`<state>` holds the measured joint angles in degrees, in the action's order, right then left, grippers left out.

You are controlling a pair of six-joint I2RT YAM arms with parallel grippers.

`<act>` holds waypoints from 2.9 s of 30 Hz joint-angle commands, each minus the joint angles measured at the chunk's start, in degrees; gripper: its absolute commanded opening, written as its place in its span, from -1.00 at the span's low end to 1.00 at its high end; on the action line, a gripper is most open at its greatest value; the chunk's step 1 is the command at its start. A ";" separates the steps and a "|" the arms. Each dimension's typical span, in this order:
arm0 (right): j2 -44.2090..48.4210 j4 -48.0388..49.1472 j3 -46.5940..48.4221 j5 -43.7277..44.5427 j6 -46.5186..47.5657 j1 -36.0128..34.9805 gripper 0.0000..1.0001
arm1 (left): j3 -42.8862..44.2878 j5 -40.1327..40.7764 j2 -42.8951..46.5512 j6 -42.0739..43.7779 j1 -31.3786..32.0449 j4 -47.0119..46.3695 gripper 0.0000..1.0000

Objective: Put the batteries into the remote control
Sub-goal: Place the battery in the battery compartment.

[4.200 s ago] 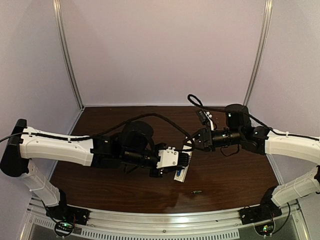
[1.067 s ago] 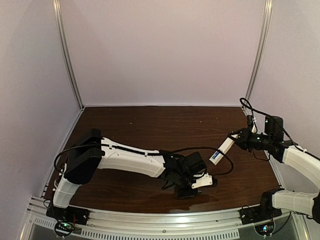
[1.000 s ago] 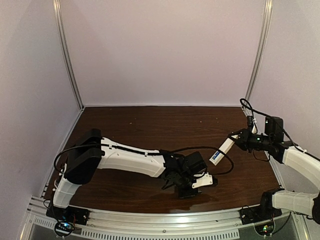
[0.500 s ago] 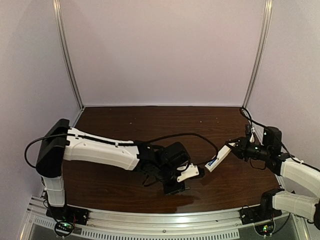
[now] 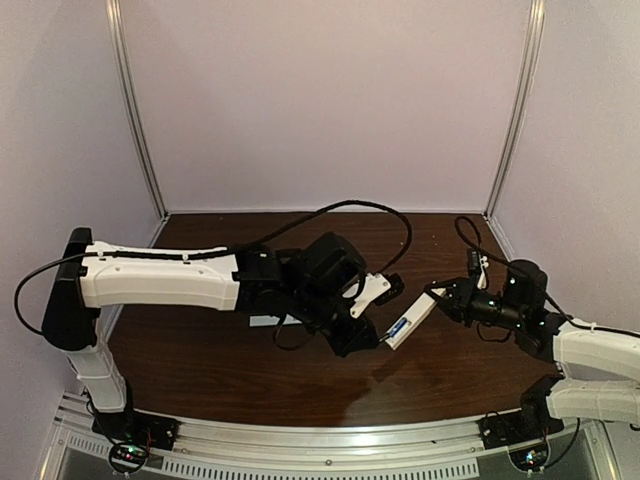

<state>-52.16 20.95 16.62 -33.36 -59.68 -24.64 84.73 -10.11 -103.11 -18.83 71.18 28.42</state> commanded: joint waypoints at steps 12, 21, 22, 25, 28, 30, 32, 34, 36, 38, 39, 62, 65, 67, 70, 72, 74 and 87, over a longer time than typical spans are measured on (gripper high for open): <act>-5.54 10.81 -0.63 11.07 -4.20 -8.90 -1.00 | 7.87 3.25 -6.84 -4.20 -0.16 4.84 -1.00; -6.11 11.75 -0.63 10.88 -4.52 -9.88 -1.00 | 8.81 5.82 -8.52 -4.67 -0.57 6.20 -1.00; -6.11 11.68 -0.68 10.89 -4.53 -10.00 -1.00 | 8.79 5.85 -8.47 -4.78 -0.84 6.32 -1.00; -6.18 11.54 -0.80 11.01 -4.23 -10.15 -1.00 | 8.70 5.89 -8.20 -4.75 -1.12 6.41 -1.00; -6.20 11.31 -1.14 11.38 -4.00 -10.33 -1.00 | 8.62 5.34 -7.62 -4.56 -1.08 6.03 -1.00; -6.27 11.60 -1.45 11.48 -4.02 -10.43 -1.00 | 8.34 5.31 -6.84 -4.42 -1.06 5.57 -1.00; -6.37 11.87 -1.58 11.40 -4.08 -10.56 -1.00 | 8.18 5.77 -6.38 -4.46 -1.17 5.10 -1.00; -6.23 11.92 -1.64 11.41 -4.09 -10.68 -1.00 | 8.32 5.95 -6.24 -4.44 -1.24 4.88 -1.00; -6.04 11.83 -1.72 11.44 -4.05 -10.70 -1.00 | 8.35 6.24 -6.29 -4.46 -1.45 4.65 -1.00; -5.94 11.88 -1.70 11.43 -4.14 -10.77 -1.00 | 8.30 6.13 -6.47 -4.61 -1.69 4.62 -1.00; -5.98 11.84 -1.68 11.44 -4.09 -10.78 -1.00 | 8.27 6.03 -6.53 -4.75 -1.93 4.62 -1.00; -7.69 13.60 -1.36 12.07 -4.92 -11.72 -1.00 | 8.08 3.35 -7.50 -5.15 -3.08 3.50 -1.00; -8.25 14.06 -1.07 12.12 -5.08 -12.07 -1.00 | 8.53 3.27 -7.99 -5.18 -3.09 3.91 -1.00; -8.39 14.25 -1.07 12.50 -5.19 -12.25 -1.00 | 9.01 2.72 -8.51 -5.16 -3.07 4.19 -1.00; -8.25 14.23 -1.13 13.20 -5.27 -12.49 -1.00 | 9.35 2.15 -9.08 -5.47 -3.06 4.23 -1.00; -8.14 14.29 -1.17 13.49 -5.27 -12.53 -1.00 | 9.47 1.98 -9.35 -5.54 -3.07 4.24 -1.00; -8.08 14.27 -1.23 13.73 -5.25 -12.53 -1.00 | 9.57 1.66 -9.60 -5.68 -3.06 4.32 -1.00; -7.93 14.37 -1.31 14.64 -5.52 -12.67 -1.00 | 10.41 1.59 -11.15 -7.44 -3.12 5.20 -1.00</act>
<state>-60.45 32.93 15.46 -19.84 -64.77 -36.80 92.66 -7.99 -112.31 -25.02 68.55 34.20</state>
